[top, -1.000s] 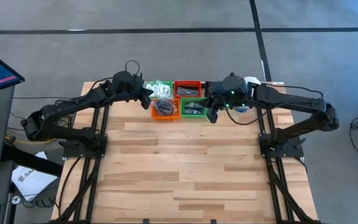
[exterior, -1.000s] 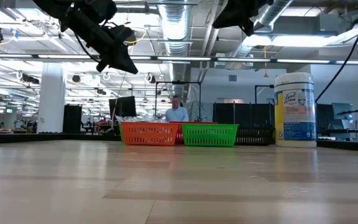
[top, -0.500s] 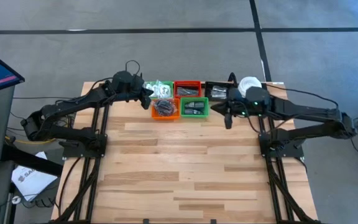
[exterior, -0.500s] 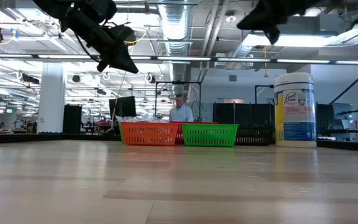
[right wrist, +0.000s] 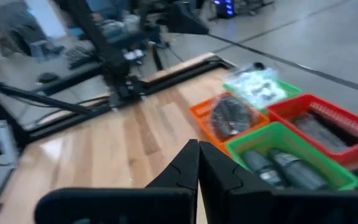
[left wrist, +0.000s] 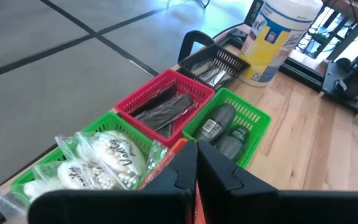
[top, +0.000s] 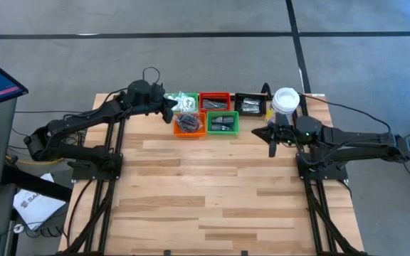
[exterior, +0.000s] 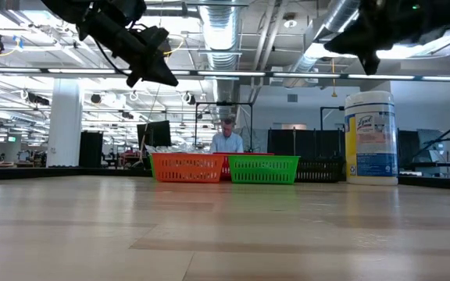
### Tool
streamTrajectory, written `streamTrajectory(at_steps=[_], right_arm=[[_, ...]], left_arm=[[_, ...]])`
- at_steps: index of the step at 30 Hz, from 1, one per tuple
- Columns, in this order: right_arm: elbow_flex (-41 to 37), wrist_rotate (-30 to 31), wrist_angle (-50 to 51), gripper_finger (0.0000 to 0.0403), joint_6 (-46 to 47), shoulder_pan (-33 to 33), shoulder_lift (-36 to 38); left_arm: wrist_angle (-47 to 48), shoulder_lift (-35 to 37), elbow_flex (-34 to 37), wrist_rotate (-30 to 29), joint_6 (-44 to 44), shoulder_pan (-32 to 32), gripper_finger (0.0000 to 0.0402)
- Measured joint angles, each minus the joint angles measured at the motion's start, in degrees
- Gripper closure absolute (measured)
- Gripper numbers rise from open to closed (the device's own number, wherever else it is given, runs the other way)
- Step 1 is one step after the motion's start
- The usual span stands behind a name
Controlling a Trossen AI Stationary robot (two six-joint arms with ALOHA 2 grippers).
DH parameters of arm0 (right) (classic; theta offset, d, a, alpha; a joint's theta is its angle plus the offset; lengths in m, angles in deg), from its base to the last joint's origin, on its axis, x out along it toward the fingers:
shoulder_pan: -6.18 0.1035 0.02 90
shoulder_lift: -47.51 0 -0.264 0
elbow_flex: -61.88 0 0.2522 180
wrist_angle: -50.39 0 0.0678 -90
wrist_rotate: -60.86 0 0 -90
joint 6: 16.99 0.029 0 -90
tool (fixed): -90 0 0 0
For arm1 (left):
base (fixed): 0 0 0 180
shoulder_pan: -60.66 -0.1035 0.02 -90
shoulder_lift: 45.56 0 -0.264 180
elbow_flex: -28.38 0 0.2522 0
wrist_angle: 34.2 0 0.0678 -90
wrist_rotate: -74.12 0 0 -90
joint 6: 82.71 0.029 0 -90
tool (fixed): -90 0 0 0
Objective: Pick & Place Travel size toiletries
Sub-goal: Return to Home Position
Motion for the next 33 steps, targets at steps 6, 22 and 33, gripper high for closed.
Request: streamTrajectory(at_steps=[6, 22, 33], right_arm=[[-4.9, 1.8, -0.9, 0.0403, 2.7, 3.3, 5.4], [-16.8, 2.2, -0.2, 0.0403, 8.0, 2.8, 24.9], [-22.0, 6.4, 5.0, 0.0403, 10.5, 2.6, 37.5]], left_arm=[[-0.8, 0.0, 0.0, 0.0, 0.0, 0.0, 0.0401], [-1.0, 0.0, 0.0, -0.1, 0.0, 0.0, 0.0401], [-0.9, 0.0, 0.0, -0.1, -0.1, 0.0, 0.0401]])
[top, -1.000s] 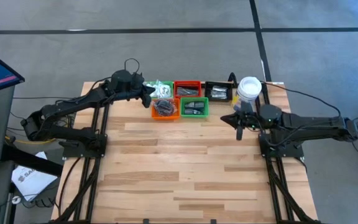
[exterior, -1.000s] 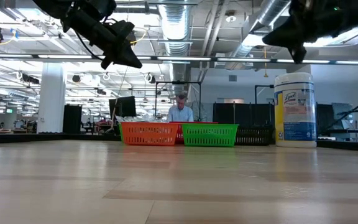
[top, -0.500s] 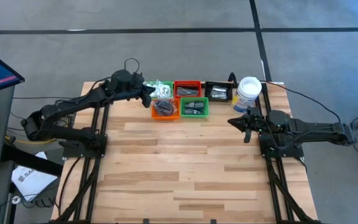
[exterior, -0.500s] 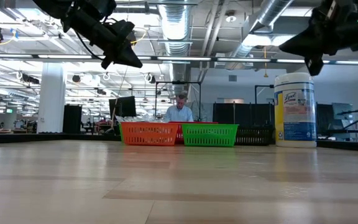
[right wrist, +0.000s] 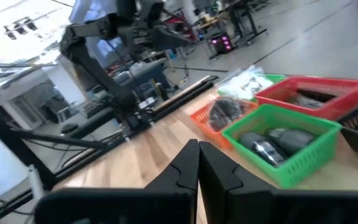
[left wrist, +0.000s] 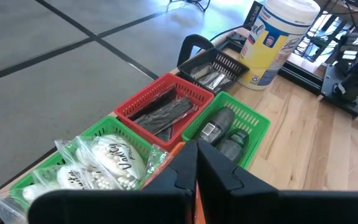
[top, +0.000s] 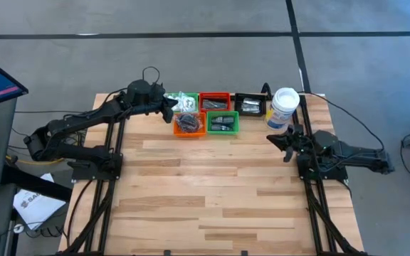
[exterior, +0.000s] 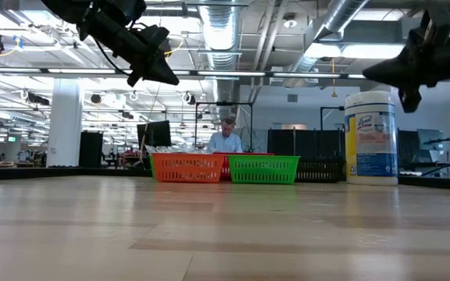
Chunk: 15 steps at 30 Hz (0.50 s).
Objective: Pick & Place Travel size toiletries
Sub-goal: Return to Home Position
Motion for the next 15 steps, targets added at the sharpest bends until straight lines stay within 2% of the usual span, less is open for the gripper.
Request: streamTrajectory(at_steps=[15], right_arm=[[-1.7, 1.4, 3.5, 0.0403, 11.0, -0.2, -2.0]], left_arm=[[-0.8, 0.0, 0.0, 0.0, 0.1, 0.0, 0.0401]])
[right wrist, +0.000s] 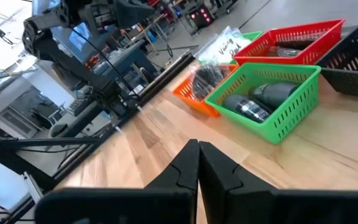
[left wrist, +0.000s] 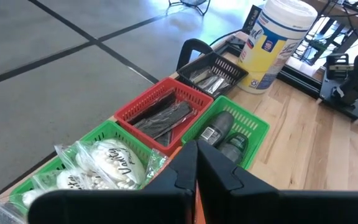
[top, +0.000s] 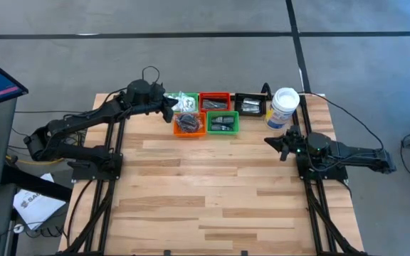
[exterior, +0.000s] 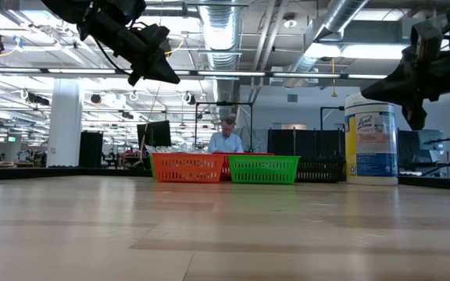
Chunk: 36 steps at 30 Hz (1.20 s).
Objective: Pick & Place Travel size toiletries
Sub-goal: Return to Home Position
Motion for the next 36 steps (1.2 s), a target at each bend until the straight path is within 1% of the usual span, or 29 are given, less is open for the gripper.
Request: streamTrajectory(at_steps=[12, 18, 22, 26, 31, 33, 36], right_arm=[[0.0, 0.0, -0.1, 0.0403, 0.1, 0.1, 0.1], [0.0, 0.0, -0.1, 0.0403, 0.1, 0.1, 0.1], [0.0, 0.0, -0.1, 0.0403, 0.1, 0.1, 0.1], [0.0, 0.0, -0.1, 0.0403, 0.1, 0.1, 0.1], [0.0, 0.0, -0.1, 0.0403, 0.1, 0.1, 0.1], [0.0, 0.0, -0.1, 0.0403, 0.1, 0.1, 0.1], [0.0, 0.0, -0.1, 0.0403, 0.1, 0.1, 0.1]], left_arm=[[-0.7, 0.0, 0.0, 0.0, -0.1, 0.5, 0.0401], [-1.0, 0.0, 0.0, 0.0, -1.7, 3.1, 0.0401], [-2.4, 0.0, 0.0, -0.1, -2.2, 6.6, 0.0401], [-6.3, 0.7, 0.0, -0.4, -4.9, 11.2, 0.0401], [-10.7, 3.5, 0.0, -5.8, -6.5, 18.4, 0.0401], [-10.5, 5.2, 0.0, -7.8, -6.5, 20.8, 0.0401], [-10.2, 7.9, 0.0, -8.5, -6.4, 23.9, 0.0401]])
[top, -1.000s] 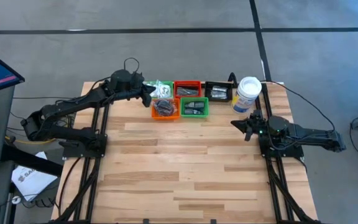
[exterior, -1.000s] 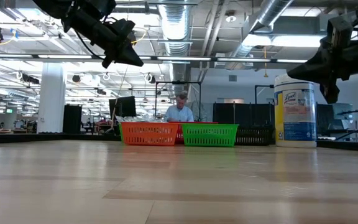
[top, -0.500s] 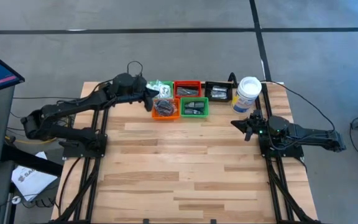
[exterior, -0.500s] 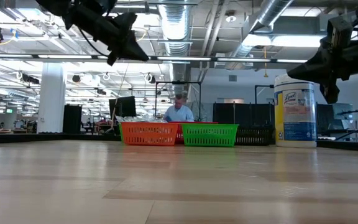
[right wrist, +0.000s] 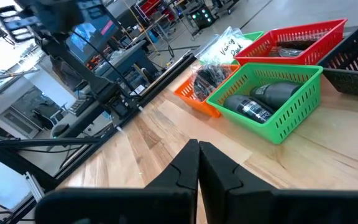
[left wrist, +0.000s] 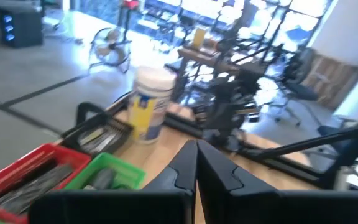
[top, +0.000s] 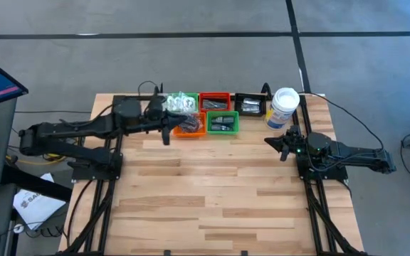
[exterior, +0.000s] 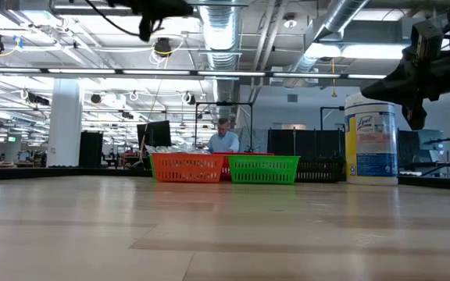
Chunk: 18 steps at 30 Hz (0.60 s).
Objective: Pick & Place Travel size toiletries
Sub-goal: Return to Home Position
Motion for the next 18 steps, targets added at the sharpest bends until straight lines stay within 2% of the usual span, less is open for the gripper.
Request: streamTrajectory(at_steps=[6, 18], right_arm=[[0.0, 0.0, 0.0, 0.0403, 0.0, 0.0, 0.0], [0.0, 0.0, 0.0, 0.0403, 0.0, 0.0, 0.0]], left_arm=[[0.0, 6.5, 2.5, 1.6, 0.3, 3.9, 0.0401], [0.1, 25.0, 15.6, 2.7, -1.1, 5.9, 0.0401]])
